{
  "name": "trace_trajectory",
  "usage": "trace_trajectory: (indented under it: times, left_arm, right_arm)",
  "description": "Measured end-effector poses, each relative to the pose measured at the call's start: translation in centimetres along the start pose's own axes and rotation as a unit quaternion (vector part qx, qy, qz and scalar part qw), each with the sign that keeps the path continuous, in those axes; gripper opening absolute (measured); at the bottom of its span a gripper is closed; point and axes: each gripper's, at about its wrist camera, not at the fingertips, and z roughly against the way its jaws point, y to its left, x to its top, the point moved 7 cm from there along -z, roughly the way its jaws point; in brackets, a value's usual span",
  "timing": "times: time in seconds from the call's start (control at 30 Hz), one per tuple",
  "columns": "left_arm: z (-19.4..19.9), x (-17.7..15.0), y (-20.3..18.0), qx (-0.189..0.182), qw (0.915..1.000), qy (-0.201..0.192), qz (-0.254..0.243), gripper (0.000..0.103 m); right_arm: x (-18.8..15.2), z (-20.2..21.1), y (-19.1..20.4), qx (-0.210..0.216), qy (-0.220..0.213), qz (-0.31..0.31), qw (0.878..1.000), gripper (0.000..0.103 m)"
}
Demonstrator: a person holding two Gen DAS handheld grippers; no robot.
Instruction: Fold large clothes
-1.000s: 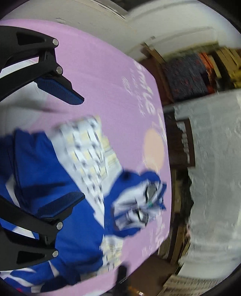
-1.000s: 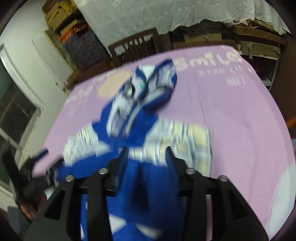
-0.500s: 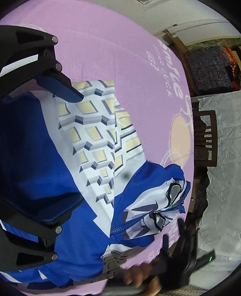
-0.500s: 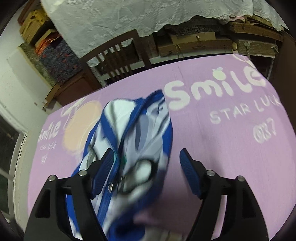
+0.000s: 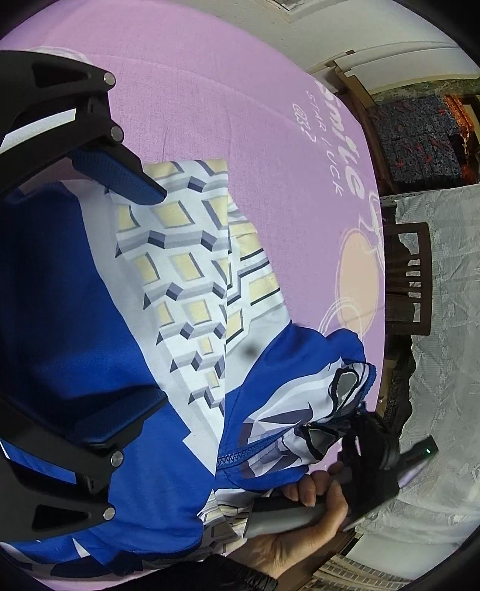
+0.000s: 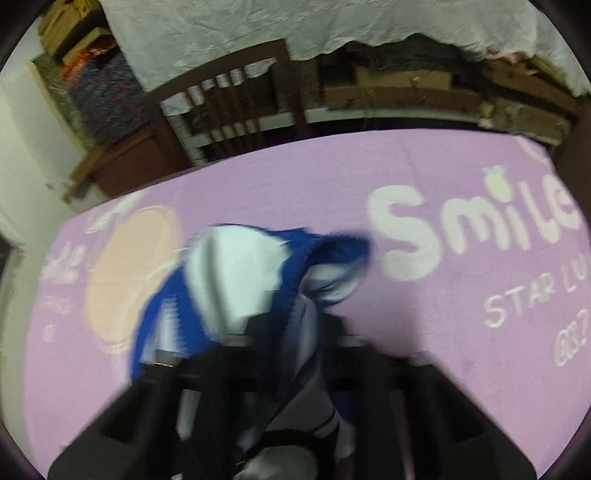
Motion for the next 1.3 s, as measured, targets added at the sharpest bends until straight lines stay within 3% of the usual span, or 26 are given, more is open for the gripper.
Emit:
trace_trajectory:
  times: [0.3,0.47,0.7,1.0,1.13,1.2,1.3]
  left_arm:
    - [0.1,0.1,0.3,-0.007,0.9999,-0.004,0.008,0.1]
    - [1.0,0.3,1.4,-0.018,0.9993,-0.02,0.028,0.1]
    - [5.1,0.2,3.1,0.004,0.9964,-0.068,0.051,0.1]
    - [9.3,-2.3,5.0,0.001,0.9931,-0.084,0.082,0.1]
    - [10.5,-3.6,6.5,0.008,0.9915,-0.085,0.098,0.1]
    - [10.8,-4.3,7.2,0.006,0.9909,-0.082,0.107,0.1]
    - [11.4,-5.3,7.7,0.004,0.9911,-0.076,0.11,0.1]
  right_arm:
    - [-0.4,9.6,3.6,0.028,-0.073,0.046,0.996,0.007]
    - [-3.6,17.3,6.7,0.042,-0.11,0.092,0.989,0.007]
    - [-10.5,25.5,8.9,0.057,-0.136,0.139,0.979,0.007]
    - [-22.3,28.8,10.4,0.069,-0.107,0.209,0.97,0.007]
    - [-28.4,27.1,11.1,0.042,-0.075,0.269,0.959,0.007]
    - [-32.2,25.2,10.8,0.025,-0.036,0.309,0.95,0.008]
    - [-35.9,24.0,9.3,0.015,-0.006,0.328,0.945,0.019]
